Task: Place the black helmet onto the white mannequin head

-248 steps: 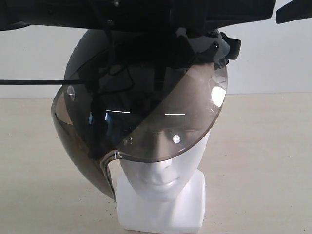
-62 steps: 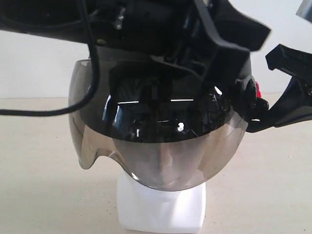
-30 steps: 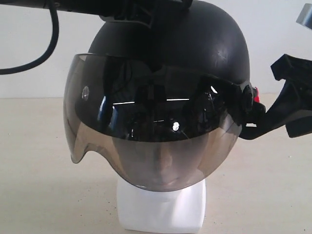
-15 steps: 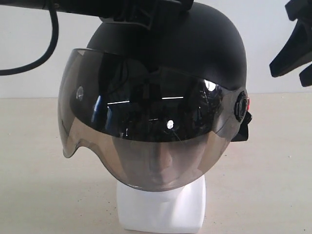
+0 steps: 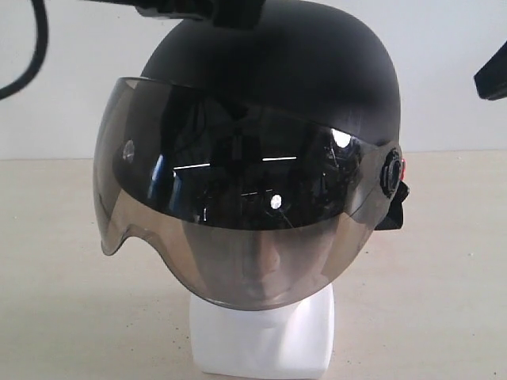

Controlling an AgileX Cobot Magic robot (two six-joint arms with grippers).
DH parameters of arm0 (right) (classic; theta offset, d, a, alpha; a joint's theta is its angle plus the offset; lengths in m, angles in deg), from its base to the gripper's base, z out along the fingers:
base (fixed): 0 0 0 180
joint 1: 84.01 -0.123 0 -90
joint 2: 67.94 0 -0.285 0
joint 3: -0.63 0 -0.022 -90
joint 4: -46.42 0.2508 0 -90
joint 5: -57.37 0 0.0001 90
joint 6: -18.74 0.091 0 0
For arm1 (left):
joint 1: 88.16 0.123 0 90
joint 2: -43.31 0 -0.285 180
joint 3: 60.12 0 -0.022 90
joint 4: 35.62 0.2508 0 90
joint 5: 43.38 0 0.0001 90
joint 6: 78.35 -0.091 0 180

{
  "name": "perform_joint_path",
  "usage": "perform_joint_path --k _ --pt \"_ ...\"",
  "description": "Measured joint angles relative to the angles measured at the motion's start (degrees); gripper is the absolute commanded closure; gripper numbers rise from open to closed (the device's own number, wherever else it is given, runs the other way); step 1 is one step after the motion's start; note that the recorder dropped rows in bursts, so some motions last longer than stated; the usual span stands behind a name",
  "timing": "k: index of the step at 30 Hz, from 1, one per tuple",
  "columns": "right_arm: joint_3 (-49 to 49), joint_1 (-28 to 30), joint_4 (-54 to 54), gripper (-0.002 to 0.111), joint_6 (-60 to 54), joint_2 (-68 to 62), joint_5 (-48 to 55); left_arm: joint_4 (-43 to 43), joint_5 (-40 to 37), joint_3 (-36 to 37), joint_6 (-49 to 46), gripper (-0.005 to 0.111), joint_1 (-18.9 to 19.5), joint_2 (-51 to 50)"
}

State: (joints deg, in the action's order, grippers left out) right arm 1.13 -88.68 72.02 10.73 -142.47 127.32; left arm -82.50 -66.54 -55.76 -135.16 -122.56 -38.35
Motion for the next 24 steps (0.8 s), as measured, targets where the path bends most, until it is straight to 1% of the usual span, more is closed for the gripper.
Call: perform_joint_path --k 3,5,6,9,13,15,16,20,22,24 --pt "0.0 0.0 0.0 0.108 -1.0 2.7 0.0 1.2 -0.2 0.0 0.3 0.102 0.1 2.6" --pt "0.0 0.0 0.0 0.108 -1.6 4.4 -0.3 3.5 -0.5 0.0 1.9 0.102 0.9 4.6" --pt "0.0 0.0 0.0 0.108 -1.9 5.1 -0.3 4.9 -0.7 0.0 3.2 0.102 1.5 5.4" --pt "-0.1 0.0 0.3 0.108 -2.4 6.6 -0.9 13.0 -2.0 0.0 10.2 0.102 4.7 8.0" --pt "-3.6 0.0 2.4 0.108 -5.0 9.4 -4.3 25.0 -5.9 0.0 20.2 0.102 11.8 8.9" --pt "-6.6 0.0 3.9 0.108 -6.4 11.2 -8.1 27.6 -7.1 0.5 22.3 0.102 15.4 8.7" --pt "-8.6 0.0 4.7 0.108 -6.6 12.3 -10.8 28.7 -7.2 1.3 23.0 0.102 17.8 8.6" --pt "-17.0 0.0 9.4 0.108 -7.4 16.1 -20.7 29.5 -7.5 2.7 23.6 0.102 24.4 7.1" --pt "-20.0 0.0 12.5 0.108 -8.8 16.7 -22.6 28.2 -7.5 3.3 23.4 0.102 27.4 5.5" --pt "-22.9 0.0 16.0 0.108 -10.9 16.8 -23.5 25.1 -7.5 3.3 20.9 0.102 29.5 3.8"
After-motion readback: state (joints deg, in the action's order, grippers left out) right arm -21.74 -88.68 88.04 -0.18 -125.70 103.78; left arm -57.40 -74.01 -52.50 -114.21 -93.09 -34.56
